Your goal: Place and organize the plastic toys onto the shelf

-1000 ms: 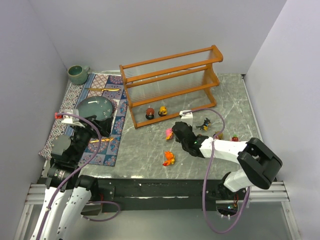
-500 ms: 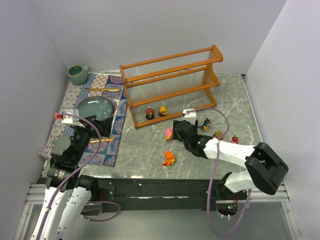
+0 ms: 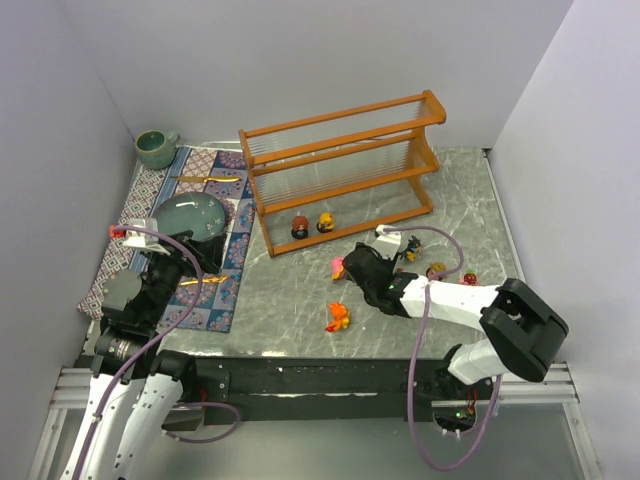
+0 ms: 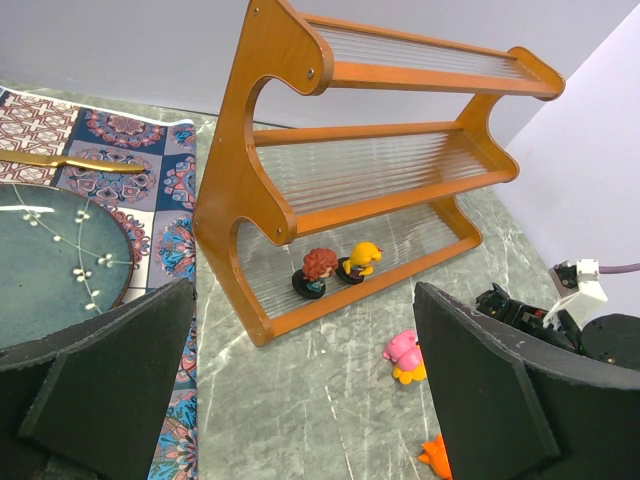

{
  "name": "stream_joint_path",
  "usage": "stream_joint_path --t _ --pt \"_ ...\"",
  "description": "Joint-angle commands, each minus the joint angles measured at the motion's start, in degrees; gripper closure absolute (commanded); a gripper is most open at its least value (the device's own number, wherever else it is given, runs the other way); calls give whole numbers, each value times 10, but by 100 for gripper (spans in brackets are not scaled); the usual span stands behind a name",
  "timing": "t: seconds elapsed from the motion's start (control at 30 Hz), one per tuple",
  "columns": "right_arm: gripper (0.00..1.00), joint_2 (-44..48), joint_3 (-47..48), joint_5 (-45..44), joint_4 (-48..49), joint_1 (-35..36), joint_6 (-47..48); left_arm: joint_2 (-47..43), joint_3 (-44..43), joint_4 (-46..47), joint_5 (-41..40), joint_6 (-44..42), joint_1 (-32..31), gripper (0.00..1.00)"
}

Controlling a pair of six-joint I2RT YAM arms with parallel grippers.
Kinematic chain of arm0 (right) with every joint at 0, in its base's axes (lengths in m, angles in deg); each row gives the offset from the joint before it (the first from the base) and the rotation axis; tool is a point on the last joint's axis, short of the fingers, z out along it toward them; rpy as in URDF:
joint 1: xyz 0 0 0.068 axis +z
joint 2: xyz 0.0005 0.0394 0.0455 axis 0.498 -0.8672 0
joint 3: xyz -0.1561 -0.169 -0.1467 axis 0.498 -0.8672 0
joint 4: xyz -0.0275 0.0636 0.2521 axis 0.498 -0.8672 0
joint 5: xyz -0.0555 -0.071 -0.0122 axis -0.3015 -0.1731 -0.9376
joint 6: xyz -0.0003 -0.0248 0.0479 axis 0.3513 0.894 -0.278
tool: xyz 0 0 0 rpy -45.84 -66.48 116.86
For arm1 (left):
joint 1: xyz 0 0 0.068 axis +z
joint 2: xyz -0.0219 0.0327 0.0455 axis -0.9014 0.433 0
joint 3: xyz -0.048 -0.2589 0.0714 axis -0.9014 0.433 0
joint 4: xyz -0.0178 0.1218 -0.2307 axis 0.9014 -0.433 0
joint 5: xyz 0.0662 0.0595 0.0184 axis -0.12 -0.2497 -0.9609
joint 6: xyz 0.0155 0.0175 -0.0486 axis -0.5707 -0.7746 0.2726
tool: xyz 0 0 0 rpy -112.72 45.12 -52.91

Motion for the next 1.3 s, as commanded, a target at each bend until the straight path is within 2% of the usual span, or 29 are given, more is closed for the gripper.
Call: stream_joint_path --t 0.0,0.57,0.87,1.03,1.27 --pt "39 -15 29 -33 7 2 -31 -5 -4 12 8 -8 -2 3" --pt "47 -42 37 -33 37 -2 -33 -5 -4 12 8 -8 -2 3" --pt "58 -36 34 -39 32 -3 -28 -4 -4 11 7 -7 -2 3" --pt "68 -15 25 -30 58 -3 13 -4 -4 11 8 -7 -2 3" --pt "72 25 4 23 126 -22 125 -4 -4 11 9 -7 -2 3"
